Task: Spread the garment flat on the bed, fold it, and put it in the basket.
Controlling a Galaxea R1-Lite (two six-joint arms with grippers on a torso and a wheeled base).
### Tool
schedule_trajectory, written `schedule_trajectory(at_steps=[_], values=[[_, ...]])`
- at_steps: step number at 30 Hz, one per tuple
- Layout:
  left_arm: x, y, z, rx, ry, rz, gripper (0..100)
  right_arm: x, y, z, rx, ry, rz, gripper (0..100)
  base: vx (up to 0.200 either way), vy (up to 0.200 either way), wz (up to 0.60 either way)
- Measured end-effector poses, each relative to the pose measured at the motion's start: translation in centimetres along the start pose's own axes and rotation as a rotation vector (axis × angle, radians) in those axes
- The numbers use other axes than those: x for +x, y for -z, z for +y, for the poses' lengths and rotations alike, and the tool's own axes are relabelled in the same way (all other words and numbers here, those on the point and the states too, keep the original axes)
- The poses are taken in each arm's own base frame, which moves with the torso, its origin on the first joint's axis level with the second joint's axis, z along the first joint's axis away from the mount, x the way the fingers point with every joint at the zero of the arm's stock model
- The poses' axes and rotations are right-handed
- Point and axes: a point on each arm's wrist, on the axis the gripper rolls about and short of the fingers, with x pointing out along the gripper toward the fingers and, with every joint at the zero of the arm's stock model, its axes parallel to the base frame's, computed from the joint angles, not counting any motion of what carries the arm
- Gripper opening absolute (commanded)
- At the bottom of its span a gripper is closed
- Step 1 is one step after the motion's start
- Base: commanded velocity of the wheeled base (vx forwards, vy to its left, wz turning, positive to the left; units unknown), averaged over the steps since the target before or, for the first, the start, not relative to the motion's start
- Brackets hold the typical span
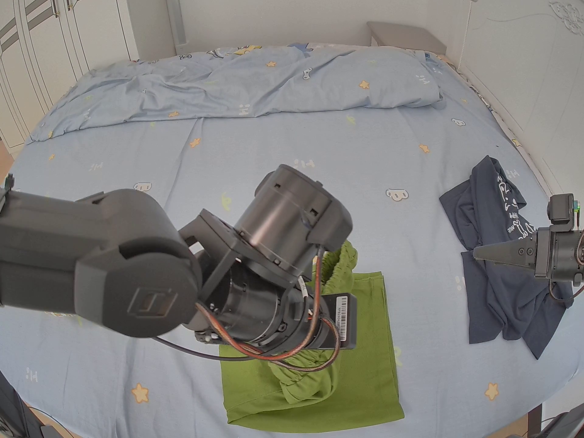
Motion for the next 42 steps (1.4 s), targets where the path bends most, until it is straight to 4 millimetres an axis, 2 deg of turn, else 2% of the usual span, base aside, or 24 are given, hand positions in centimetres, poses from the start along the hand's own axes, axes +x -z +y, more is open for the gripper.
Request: schedule_trajectory(at_steps=[11,13,17,20,25,27,28,32,36,39,42], values=[[0.7,-0.6,-1.5,-0.122,0.116,-0.084,100,0.0,0.0,0.0,0.001,0.001,0.001,100,0.000,0.000,0.00],[0.7,-0.9,-1.2,-0.150,0.127,-0.088,100,0.0,0.0,0.0,0.001,0.001,0.001,100,0.000,0.000,0.00],[0.4,-1.8,0.8,-0.196,0.141,-0.065,100,0.1,0.1,0.0,0.001,-0.003,0.006,100,0.000,0.000,0.00],[-0.2,-2.7,3.0,-0.228,0.164,-0.042,100,0.2,0.2,0.2,-0.003,-0.012,0.015,100,0.000,0.000,0.00],[-1.4,-4.2,9.2,-0.232,0.240,0.019,100,0.3,0.5,0.7,-0.013,-0.032,0.031,100,0.000,0.000,0.00],[-1.7,-3.9,12.7,-0.171,0.269,0.034,100,0.3,0.7,0.9,-0.018,-0.043,0.038,100,0.000,0.000,0.00],[-1.8,-3.8,13.3,-0.162,0.271,0.036,100,0.3,0.7,1.0,-0.020,-0.045,0.038,100,0.000,0.000,0.00],[-1.4,-2.0,18.2,-0.141,0.289,0.058,100,0.2,1.0,1.5,-0.033,-0.065,0.045,100,0.000,0.000,0.00],[-0.5,-1.1,20.8,-0.140,0.306,0.017,100,-0.1,1.3,1.9,-0.046,-0.083,0.045,100,0.000,0.000,0.00],[0.7,-0.6,21.9,-0.144,0.314,0.014,100,-0.3,1.4,2.2,-0.055,-0.094,0.043,100,0.000,0.000,0.00],[2.1,-0.1,22.1,-0.149,0.325,0.032,100,-0.4,1.5,2.3,-0.059,-0.100,0.042,100,0.000,0.000,0.00]])
